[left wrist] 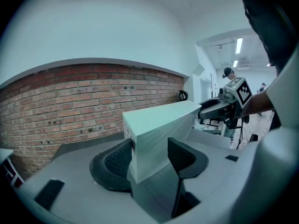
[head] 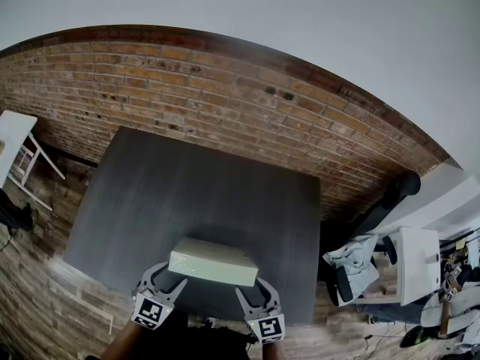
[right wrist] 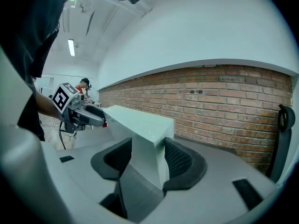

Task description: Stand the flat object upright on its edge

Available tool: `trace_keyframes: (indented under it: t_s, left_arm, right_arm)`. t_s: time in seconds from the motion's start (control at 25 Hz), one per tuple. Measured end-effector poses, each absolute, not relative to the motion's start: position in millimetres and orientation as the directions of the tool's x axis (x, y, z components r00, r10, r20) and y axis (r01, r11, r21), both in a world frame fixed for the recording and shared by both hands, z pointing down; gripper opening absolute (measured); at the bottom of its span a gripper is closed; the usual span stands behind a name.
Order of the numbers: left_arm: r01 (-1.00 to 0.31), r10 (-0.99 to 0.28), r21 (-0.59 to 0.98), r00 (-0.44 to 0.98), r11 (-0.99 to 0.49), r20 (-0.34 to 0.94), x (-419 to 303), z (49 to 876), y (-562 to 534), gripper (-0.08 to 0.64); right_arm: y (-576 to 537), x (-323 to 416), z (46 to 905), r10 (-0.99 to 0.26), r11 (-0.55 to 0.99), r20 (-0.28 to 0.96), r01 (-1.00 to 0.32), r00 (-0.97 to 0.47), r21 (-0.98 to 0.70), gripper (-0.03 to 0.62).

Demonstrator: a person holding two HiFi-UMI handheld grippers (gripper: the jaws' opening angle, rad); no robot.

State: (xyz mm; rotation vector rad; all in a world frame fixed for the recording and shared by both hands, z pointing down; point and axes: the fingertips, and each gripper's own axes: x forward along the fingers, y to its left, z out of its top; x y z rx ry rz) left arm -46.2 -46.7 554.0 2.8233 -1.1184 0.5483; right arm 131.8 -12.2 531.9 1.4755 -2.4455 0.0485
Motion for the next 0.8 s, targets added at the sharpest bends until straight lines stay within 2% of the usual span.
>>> trace_keyframes:
  t_s: [0.28,0.8]
  left_arm:
    - [-0.675,-0.659,-0.083,0.674,-0.733,0.334,-49,548,-42,0.256]
    - [-0.684,-0.665,-0.066,0.676,-0.726,0.317,-64,537,-39,0.249]
  right_arm:
    - [-7,132,526,-0.870,0.464,0.244,-0.879,-0.428,0.111,0.198]
    - [-1,120,523,-0.861,0.476,0.244,-0.876,-0.446,0.078,0.189]
